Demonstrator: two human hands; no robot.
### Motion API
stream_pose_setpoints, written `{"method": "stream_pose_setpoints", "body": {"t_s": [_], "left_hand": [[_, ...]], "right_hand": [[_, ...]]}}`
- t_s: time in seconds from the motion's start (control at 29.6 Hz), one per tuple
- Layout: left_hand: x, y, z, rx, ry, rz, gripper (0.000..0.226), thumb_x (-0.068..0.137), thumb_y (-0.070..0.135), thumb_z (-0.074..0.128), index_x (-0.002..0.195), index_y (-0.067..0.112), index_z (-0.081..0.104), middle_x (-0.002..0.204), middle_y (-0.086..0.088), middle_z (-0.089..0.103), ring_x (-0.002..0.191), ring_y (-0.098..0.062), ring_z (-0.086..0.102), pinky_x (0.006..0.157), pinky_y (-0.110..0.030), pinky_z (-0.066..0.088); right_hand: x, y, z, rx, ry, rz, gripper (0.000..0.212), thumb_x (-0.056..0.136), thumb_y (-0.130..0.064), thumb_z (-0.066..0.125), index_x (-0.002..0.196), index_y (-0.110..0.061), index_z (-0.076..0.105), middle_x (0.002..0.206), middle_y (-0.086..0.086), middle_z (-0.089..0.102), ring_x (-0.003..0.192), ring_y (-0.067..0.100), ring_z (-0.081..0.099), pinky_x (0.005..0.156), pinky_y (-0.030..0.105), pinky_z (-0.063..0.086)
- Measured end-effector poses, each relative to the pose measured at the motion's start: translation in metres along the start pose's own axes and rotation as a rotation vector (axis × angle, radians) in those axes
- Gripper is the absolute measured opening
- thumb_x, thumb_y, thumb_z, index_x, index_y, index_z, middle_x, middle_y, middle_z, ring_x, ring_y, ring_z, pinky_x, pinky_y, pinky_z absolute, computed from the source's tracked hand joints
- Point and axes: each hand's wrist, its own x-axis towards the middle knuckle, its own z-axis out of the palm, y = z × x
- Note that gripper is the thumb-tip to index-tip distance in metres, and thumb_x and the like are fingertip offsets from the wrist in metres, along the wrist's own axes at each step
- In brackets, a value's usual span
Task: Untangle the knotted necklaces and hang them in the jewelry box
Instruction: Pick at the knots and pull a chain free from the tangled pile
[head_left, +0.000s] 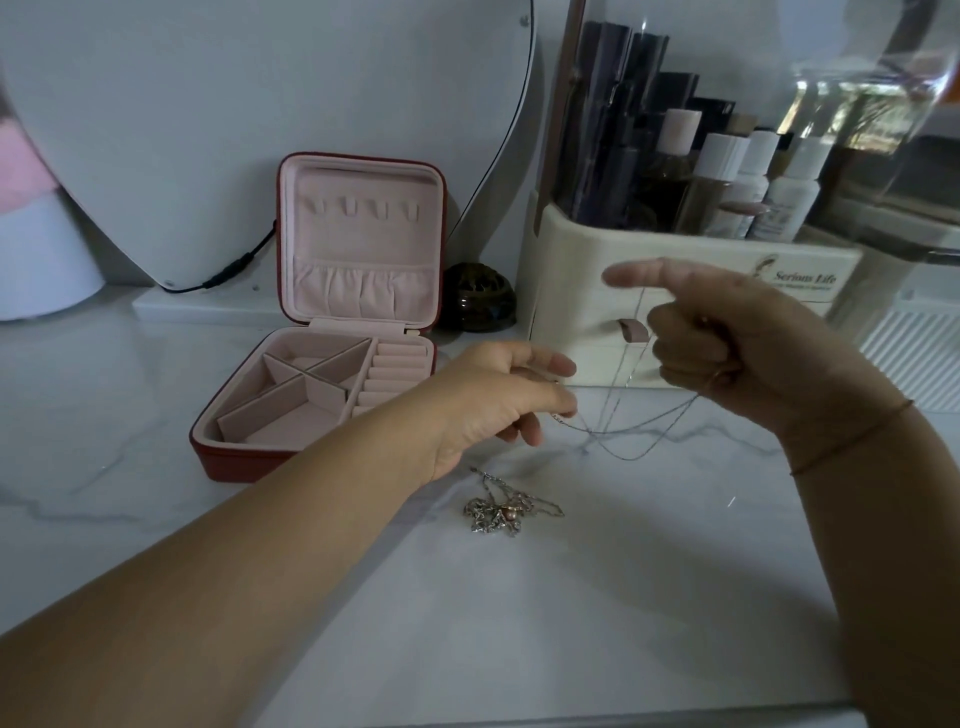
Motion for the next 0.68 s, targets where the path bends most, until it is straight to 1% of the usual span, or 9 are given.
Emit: {"method": "stream_pose_setpoints", "body": {"t_s": [0.1,0.17,0.24,0.27,0.34,0.41,0.44,0.57,0.68], "left_hand": [[0.001,-0.005,0.0,0.144,0.096,0.099,0.025,0.086,0.015,0.065,0.11,0.024,0.063,0.1,0.001,0.071,0.048,-0.004,0.053,0.058,-0.02,0.044],[-0.001,-0.011,0.0,0.341,0.183,0.204,0.025,0.089,0.018,0.062,0.111,0.029,0.063,0.098,0.012,0.067,0.047,0.003,0.051,0.058,-0.009,0.042],[-0.003,-0.014,0.002,0.469,0.247,0.265,0.027,0.089,0.022,0.062,0.114,0.031,0.061,0.092,0.018,0.057,0.056,0.009,0.049,0.057,-0.003,0.037],[-0.004,-0.013,0.003,0.454,0.248,0.272,0.03,0.089,0.025,0.063,0.118,0.032,0.06,0.093,0.019,0.054,0.063,0.009,0.049,0.06,-0.003,0.038],[-0.003,-0.007,0.006,0.237,0.143,0.229,0.044,0.085,0.028,0.069,0.126,0.03,0.055,0.105,0.016,0.058,0.087,0.006,0.057,0.074,-0.003,0.042],[0.0,0.003,0.008,0.022,-0.017,0.181,0.058,0.08,0.023,0.074,0.133,0.023,0.049,0.12,0.009,0.06,0.11,-0.001,0.056,0.094,-0.015,0.044],[0.002,0.007,0.01,-0.015,-0.061,0.169,0.061,0.078,0.02,0.075,0.133,0.02,0.049,0.121,0.006,0.061,0.113,-0.003,0.057,0.099,-0.021,0.044],[0.007,0.019,0.018,-0.065,-0.084,0.124,0.043,0.079,0.012,0.074,0.119,0.011,0.06,0.102,-0.005,0.073,0.096,-0.013,0.068,0.1,-0.033,0.047],[0.007,0.026,0.019,-0.285,-0.168,-0.001,0.028,0.086,0.008,0.065,0.112,0.0,0.062,0.093,-0.011,0.07,0.082,-0.018,0.068,0.092,-0.034,0.051]], "right_hand": [[0.002,0.005,0.003,-0.28,-0.014,0.07,0.03,0.085,-0.025,0.055,0.11,-0.012,0.066,0.052,-0.001,0.034,0.045,0.009,0.025,0.043,0.021,0.018],[0.004,0.012,0.005,-0.459,-0.059,0.125,0.02,0.089,-0.015,0.056,0.104,-0.01,0.068,0.052,0.0,0.038,0.045,0.008,0.027,0.041,0.018,0.022],[0.007,0.016,0.005,-0.564,-0.11,0.2,0.017,0.094,-0.008,0.052,0.1,-0.008,0.068,0.052,-0.002,0.044,0.044,0.006,0.029,0.041,0.016,0.025],[0.008,0.014,0.005,-0.588,-0.123,0.231,0.019,0.096,-0.007,0.05,0.099,-0.007,0.068,0.055,-0.001,0.049,0.045,0.006,0.03,0.042,0.016,0.027],[0.011,0.006,0.004,-0.602,-0.145,0.275,0.022,0.097,-0.003,0.045,0.1,-0.005,0.067,0.063,0.003,0.057,0.049,0.007,0.035,0.046,0.016,0.031],[0.01,-0.004,0.004,-0.597,-0.173,0.284,0.023,0.096,0.001,0.043,0.104,-0.003,0.064,0.068,0.002,0.061,0.054,0.008,0.041,0.051,0.018,0.035],[0.008,-0.008,0.003,-0.585,-0.194,0.278,0.024,0.095,0.004,0.043,0.106,-0.002,0.063,0.071,0.001,0.062,0.057,0.008,0.043,0.053,0.018,0.038],[-0.002,-0.022,0.0,-0.617,-0.253,0.243,0.029,0.093,0.009,0.043,0.111,-0.006,0.06,0.086,0.009,0.062,0.071,0.013,0.051,0.064,0.023,0.044],[-0.006,-0.026,0.002,-0.634,-0.176,0.176,0.027,0.093,0.005,0.049,0.113,-0.009,0.06,0.083,0.007,0.065,0.071,0.013,0.054,0.065,0.026,0.045]]}}
